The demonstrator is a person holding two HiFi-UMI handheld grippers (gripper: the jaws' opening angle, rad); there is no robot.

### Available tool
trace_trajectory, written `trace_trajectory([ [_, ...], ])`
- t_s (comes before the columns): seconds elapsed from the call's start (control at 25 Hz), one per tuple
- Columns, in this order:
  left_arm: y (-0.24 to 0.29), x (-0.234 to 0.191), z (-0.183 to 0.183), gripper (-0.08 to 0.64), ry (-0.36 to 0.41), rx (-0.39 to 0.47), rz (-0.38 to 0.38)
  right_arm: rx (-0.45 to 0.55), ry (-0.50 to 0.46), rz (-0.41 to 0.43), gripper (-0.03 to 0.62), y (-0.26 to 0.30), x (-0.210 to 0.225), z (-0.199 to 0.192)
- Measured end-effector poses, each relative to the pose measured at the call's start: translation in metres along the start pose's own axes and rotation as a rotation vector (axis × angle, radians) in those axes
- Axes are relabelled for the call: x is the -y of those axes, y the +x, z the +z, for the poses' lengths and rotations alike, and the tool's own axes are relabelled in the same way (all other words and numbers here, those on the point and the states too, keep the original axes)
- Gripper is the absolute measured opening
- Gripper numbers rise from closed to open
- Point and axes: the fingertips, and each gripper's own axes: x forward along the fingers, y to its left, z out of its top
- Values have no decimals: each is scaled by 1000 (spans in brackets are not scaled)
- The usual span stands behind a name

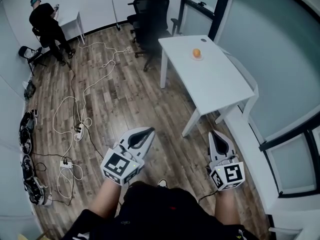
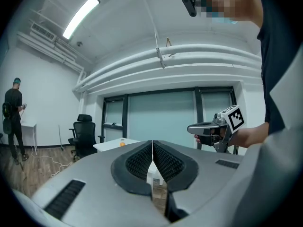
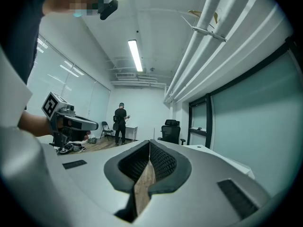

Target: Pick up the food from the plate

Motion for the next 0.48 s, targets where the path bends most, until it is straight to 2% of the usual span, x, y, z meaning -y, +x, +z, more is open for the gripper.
trace_trajectory([
  [0.2,34,0,-6,23,-1,-18,-5,-15,23,-10,25,10,32,-16],
  [0.48,72,-16,-8,23,-5,1,-7,-28,34,-31,25,28,61,-32],
])
